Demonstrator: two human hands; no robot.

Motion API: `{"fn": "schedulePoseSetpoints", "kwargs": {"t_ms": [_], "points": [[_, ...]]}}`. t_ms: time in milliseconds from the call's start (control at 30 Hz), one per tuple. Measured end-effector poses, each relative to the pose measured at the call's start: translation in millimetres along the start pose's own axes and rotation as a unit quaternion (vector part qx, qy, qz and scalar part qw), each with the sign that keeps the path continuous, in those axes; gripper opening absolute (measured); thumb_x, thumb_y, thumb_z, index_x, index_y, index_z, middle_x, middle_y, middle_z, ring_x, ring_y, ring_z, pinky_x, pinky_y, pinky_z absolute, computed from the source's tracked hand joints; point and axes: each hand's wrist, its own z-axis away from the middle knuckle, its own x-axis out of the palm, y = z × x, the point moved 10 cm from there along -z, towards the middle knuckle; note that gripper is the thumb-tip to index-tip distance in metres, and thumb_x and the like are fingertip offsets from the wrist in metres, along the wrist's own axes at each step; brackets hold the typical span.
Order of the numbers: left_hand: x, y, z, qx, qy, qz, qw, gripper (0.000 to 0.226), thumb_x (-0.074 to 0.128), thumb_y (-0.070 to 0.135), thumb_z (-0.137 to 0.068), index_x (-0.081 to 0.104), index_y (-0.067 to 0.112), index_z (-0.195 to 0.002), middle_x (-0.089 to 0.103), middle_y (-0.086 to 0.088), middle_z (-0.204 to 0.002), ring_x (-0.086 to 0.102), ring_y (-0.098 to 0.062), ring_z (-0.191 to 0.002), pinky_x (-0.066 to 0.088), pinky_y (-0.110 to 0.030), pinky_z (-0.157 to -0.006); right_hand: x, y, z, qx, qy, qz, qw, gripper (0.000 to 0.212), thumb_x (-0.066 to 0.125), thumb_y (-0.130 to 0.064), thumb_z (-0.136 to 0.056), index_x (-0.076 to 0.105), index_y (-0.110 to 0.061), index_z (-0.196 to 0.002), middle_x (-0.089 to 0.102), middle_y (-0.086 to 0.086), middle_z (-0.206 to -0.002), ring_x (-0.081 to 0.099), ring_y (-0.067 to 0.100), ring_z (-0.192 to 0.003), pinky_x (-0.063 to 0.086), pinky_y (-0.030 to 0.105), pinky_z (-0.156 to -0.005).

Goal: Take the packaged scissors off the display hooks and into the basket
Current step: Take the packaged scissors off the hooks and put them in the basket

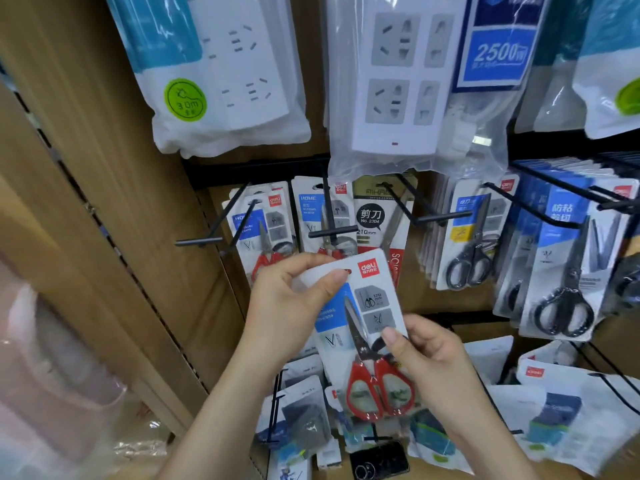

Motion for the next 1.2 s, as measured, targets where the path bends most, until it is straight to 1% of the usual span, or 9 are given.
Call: {"fn": "schedulePoseSetpoints", "kwargs": {"t_ms": [100, 267, 367, 500, 633, 767, 900, 1100, 1200], "points": [[-4, 23, 8, 0.055, -0.008, -0.024, 0.998, 0.01, 0.068, 0.028, -0.074, 0.071, 0.025, -0.083, 0.076, 0.014, -0.083, 0.073, -0.006, -0.081, 0.057, -0.02, -0.062, 14, 11, 2, 0.033, -0.059, -0.013, 0.998, 0.029, 0.056, -0.041, -0.09, 0.077, -0.025, -0.103, 0.077, 0.007, -0.102, 0.074, 0.024, -0.097, 0.06, 0.041, -0.082], [-25, 37, 3, 0.078, 0.065, -0.063, 0.993, 0.008, 0.066, 0.043, -0.076, 0.073, 0.042, -0.081, 0.075, 0.014, -0.092, 0.072, -0.014, -0.092, 0.061, -0.044, -0.077, 15, 12, 1, 0.031, -0.064, 0.0, 0.997, 0.035, 0.051, -0.039, -0.093, 0.074, -0.015, -0.1, 0.076, 0.013, -0.096, 0.073, 0.031, -0.093, 0.06, 0.041, -0.082], [-26, 41, -3, 0.071, 0.078, -0.059, 0.993, 0.007, 0.071, 0.036, -0.077, 0.073, 0.043, -0.075, 0.075, 0.014, -0.089, 0.073, -0.016, -0.091, 0.06, -0.051, -0.08, 17, 15, 3, 0.038, -0.069, 0.024, 0.997, 0.037, 0.05, -0.043, -0.092, 0.073, -0.015, -0.097, 0.076, 0.012, -0.095, 0.072, 0.03, -0.093, 0.059, 0.042, -0.085], [-12, 45, -9, 0.077, 0.04, -0.121, 0.989, 0.025, 0.072, 0.022, -0.087, 0.073, 0.044, -0.075, 0.075, 0.015, -0.089, 0.072, -0.013, -0.093, 0.059, -0.047, -0.083, 22, 34, 10, 0.105, -0.085, 0.018, 0.991, 0.04, 0.044, -0.048, -0.095, 0.073, -0.023, -0.104, 0.077, 0.005, -0.102, 0.072, 0.022, -0.101, 0.056, 0.049, -0.093], [-14, 31, -17, -0.006, 0.027, -0.076, 0.997, 0.022, 0.059, 0.017, -0.097, 0.071, 0.029, -0.082, 0.077, 0.009, -0.083, 0.074, -0.011, -0.084, 0.06, -0.034, -0.071, 25, 48, 22, 0.196, -0.106, 0.002, 0.975, 0.042, 0.045, -0.059, -0.087, 0.068, -0.032, -0.109, 0.077, -0.007, -0.098, 0.073, 0.016, -0.098, 0.061, 0.044, -0.081], [-12, 23, -23, -0.055, 0.005, -0.099, 0.994, 0.021, 0.051, 0.023, -0.101, 0.064, 0.024, -0.086, 0.076, 0.001, -0.096, 0.074, -0.013, -0.09, 0.059, -0.029, -0.063, 24, 42, 22, 0.185, -0.1, 0.033, 0.977, 0.049, 0.041, -0.055, -0.091, 0.071, -0.019, -0.106, 0.078, 0.004, -0.094, 0.075, 0.023, -0.088, 0.061, 0.047, -0.08], [-6, 18, -16, -0.064, -0.044, -0.068, 0.995, 0.02, 0.047, 0.015, -0.103, 0.055, 0.031, -0.112, 0.071, 0.001, -0.108, 0.073, -0.007, -0.087, 0.057, -0.023, -0.056, 10, 45, 18, 0.176, -0.031, 0.012, 0.984, 0.05, 0.046, -0.048, -0.092, 0.075, -0.008, -0.099, 0.078, 0.011, -0.087, 0.076, 0.026, -0.082, 0.063, 0.044, -0.074], [-31, 2, -17, -0.021, 0.057, -0.129, 0.99, 0.01, 0.063, 0.02, -0.096, 0.058, 0.026, -0.088, 0.074, -0.008, -0.083, 0.074, -0.021, -0.086, 0.062, -0.045, -0.071, 6, 47, 15, 0.169, 0.03, -0.034, 0.984, 0.039, 0.056, -0.037, -0.093, 0.078, -0.006, -0.086, 0.077, 0.014, -0.081, 0.076, 0.026, -0.076, 0.063, 0.033, -0.063], [-40, 3, -34, 0.006, 0.108, -0.202, 0.973, 0.011, 0.065, 0.023, -0.095, 0.062, 0.028, -0.085, 0.073, 0.002, -0.082, 0.072, -0.018, -0.082, 0.061, -0.047, -0.071, 10, 49, 7, 0.168, 0.044, -0.044, 0.984, 0.035, 0.056, -0.031, -0.097, 0.077, -0.004, -0.087, 0.077, 0.014, -0.081, 0.076, 0.026, -0.076, 0.063, 0.032, -0.061]]}}
